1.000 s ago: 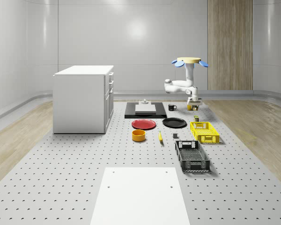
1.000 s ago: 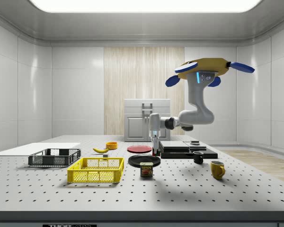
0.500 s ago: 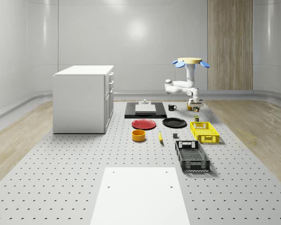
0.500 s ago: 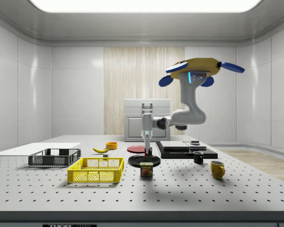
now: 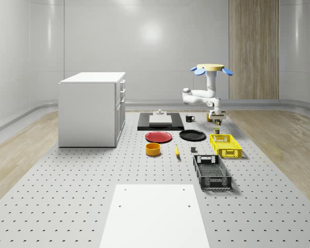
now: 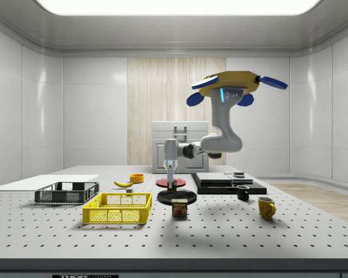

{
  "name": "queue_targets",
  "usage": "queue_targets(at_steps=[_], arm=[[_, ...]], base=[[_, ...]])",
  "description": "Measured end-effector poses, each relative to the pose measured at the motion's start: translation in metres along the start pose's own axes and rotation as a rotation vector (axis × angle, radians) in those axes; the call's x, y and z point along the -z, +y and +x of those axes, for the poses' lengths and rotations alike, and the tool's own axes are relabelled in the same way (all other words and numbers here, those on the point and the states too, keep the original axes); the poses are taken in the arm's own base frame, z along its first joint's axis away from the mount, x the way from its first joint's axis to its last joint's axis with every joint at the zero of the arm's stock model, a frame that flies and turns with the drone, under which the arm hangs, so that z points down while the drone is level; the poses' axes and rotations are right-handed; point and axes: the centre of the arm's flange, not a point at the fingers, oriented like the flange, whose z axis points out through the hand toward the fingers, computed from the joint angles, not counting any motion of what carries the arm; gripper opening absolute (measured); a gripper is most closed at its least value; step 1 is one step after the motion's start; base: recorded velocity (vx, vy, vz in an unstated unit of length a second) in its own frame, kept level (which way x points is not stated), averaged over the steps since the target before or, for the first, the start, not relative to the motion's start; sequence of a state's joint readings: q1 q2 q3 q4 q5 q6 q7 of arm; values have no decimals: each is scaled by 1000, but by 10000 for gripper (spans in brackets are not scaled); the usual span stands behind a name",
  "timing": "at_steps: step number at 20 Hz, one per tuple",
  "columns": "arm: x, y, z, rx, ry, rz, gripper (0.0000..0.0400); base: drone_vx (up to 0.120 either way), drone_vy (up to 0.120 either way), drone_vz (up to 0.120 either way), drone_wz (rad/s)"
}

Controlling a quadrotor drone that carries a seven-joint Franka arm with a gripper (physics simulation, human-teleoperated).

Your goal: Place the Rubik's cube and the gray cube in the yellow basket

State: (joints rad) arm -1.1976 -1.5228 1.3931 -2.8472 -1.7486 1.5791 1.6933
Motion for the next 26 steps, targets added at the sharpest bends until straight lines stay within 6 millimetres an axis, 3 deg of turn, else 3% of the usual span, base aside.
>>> queue_targets(at_steps=[26], arm=[[0, 0, 0, 0, 0, 0, 322]], base=[[120, 0, 0, 0]])
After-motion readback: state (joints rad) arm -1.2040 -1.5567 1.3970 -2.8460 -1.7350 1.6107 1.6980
